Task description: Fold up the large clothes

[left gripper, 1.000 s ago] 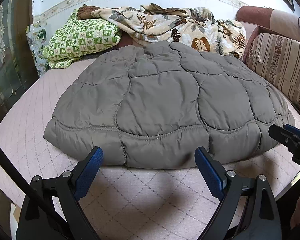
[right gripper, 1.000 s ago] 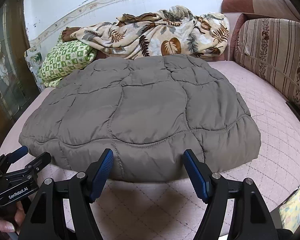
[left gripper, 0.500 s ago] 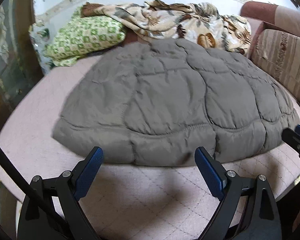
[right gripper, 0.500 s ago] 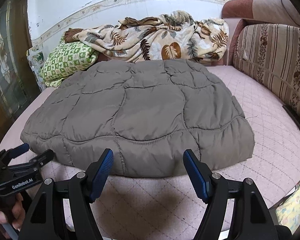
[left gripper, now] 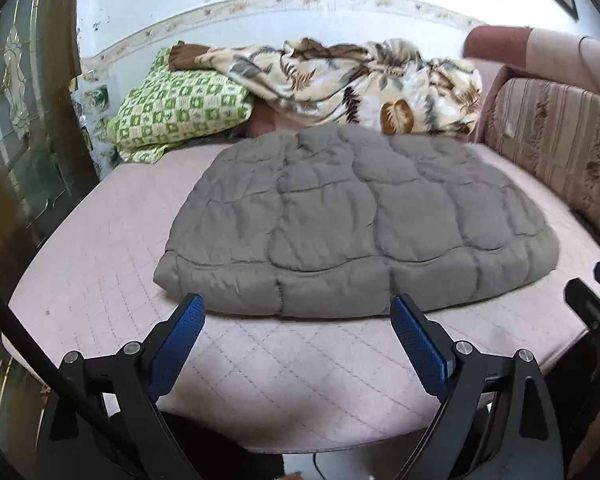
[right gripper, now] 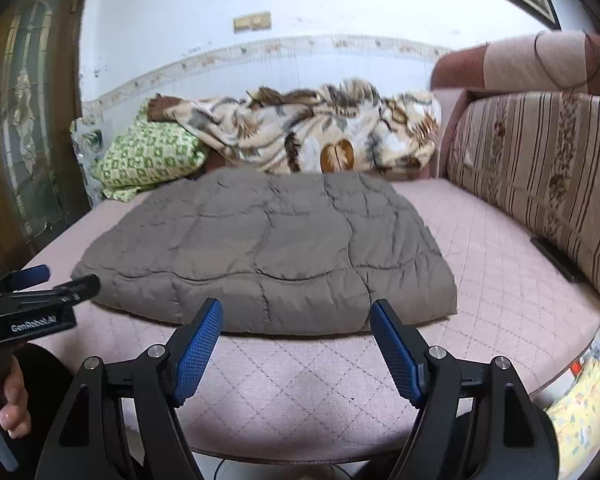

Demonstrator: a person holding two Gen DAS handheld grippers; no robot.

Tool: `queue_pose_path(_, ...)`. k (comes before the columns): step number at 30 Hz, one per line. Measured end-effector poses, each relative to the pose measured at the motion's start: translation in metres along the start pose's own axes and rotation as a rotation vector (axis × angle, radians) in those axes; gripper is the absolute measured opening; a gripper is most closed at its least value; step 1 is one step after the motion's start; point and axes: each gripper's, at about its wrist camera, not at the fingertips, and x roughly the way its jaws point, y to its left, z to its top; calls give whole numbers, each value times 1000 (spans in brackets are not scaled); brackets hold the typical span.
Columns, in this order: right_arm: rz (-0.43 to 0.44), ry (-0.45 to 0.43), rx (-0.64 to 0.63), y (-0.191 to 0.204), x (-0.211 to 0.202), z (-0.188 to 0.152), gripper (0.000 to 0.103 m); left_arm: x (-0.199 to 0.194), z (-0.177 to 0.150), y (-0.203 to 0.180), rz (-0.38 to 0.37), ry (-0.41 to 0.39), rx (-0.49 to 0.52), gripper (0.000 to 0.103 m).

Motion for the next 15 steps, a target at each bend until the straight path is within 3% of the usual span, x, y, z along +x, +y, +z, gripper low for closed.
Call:
queue_pose_path(2, 10, -29, -19, 6, -11, 0, 80, -7, 3, 0, 41, 16, 1, 93)
queue_pose_path(7, 36, -66, -39, 16, -27, 5, 83, -28, 3, -2, 83, -59, 15, 93)
queue_pose_path(15, 28, -40, -30, 16, -17, 3, 83, -20, 2, -6, 81, -42, 40, 93)
